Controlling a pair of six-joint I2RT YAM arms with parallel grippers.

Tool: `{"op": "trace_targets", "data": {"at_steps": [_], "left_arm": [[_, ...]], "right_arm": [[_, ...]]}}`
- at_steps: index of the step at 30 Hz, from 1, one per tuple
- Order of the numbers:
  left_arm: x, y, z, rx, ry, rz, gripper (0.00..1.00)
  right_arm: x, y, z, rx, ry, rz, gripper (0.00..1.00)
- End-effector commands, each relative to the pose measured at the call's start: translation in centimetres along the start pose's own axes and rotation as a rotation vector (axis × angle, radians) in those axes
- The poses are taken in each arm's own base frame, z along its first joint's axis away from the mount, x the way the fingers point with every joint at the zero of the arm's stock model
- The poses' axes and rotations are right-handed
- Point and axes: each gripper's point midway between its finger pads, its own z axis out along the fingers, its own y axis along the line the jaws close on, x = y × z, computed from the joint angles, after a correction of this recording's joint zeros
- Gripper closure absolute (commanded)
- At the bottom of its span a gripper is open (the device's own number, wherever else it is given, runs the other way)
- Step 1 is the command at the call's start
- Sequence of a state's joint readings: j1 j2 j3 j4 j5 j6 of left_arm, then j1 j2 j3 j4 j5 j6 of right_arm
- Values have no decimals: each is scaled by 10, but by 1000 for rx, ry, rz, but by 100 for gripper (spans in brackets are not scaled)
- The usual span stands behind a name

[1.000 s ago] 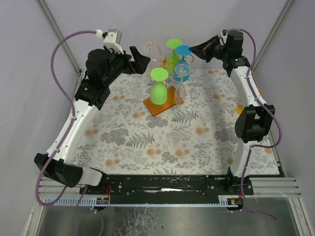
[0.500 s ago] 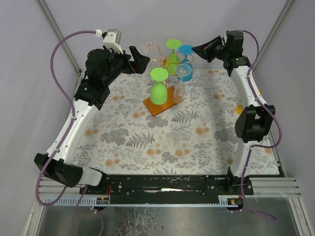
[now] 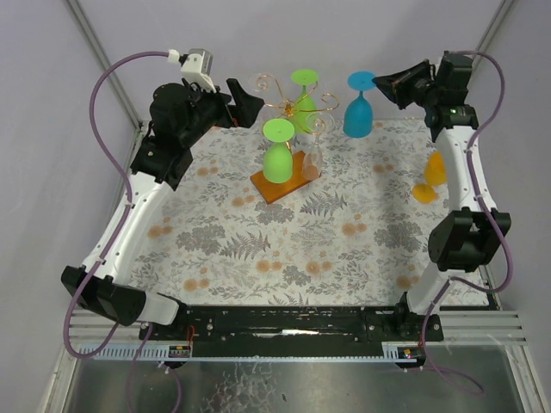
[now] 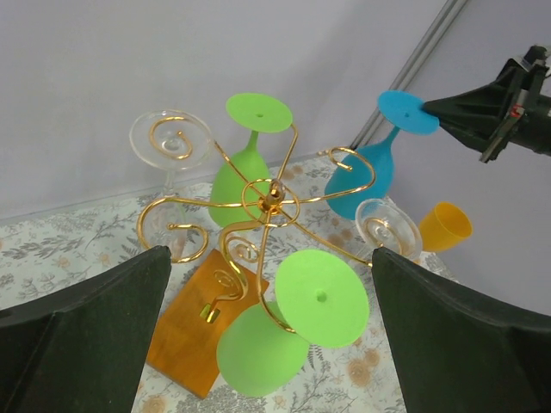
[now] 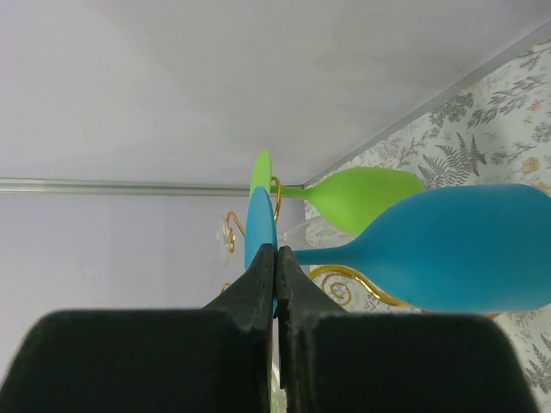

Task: Take the wine glass off the wine glass rack

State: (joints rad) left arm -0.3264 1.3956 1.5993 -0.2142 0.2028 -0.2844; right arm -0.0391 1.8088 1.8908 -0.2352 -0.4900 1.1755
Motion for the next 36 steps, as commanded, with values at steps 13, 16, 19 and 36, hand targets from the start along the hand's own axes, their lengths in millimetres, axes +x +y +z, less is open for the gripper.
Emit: {"op": "trace_targets", "data": {"at_steps": [13, 16, 19, 36], "left_arm": [[3, -139, 17, 546, 243, -416, 1], [21, -180, 8, 676, 342, -482, 0], [43, -212, 0, 773, 438, -539, 1], [78, -256, -12, 903, 586, -600, 0]], "right_arm": [[53, 22, -157, -103, 12, -250, 100], [73, 25, -181, -147, 19, -295, 100], [92, 33, -203, -206, 26, -338, 100], [129, 49, -241, -357, 61, -404, 100]]}}
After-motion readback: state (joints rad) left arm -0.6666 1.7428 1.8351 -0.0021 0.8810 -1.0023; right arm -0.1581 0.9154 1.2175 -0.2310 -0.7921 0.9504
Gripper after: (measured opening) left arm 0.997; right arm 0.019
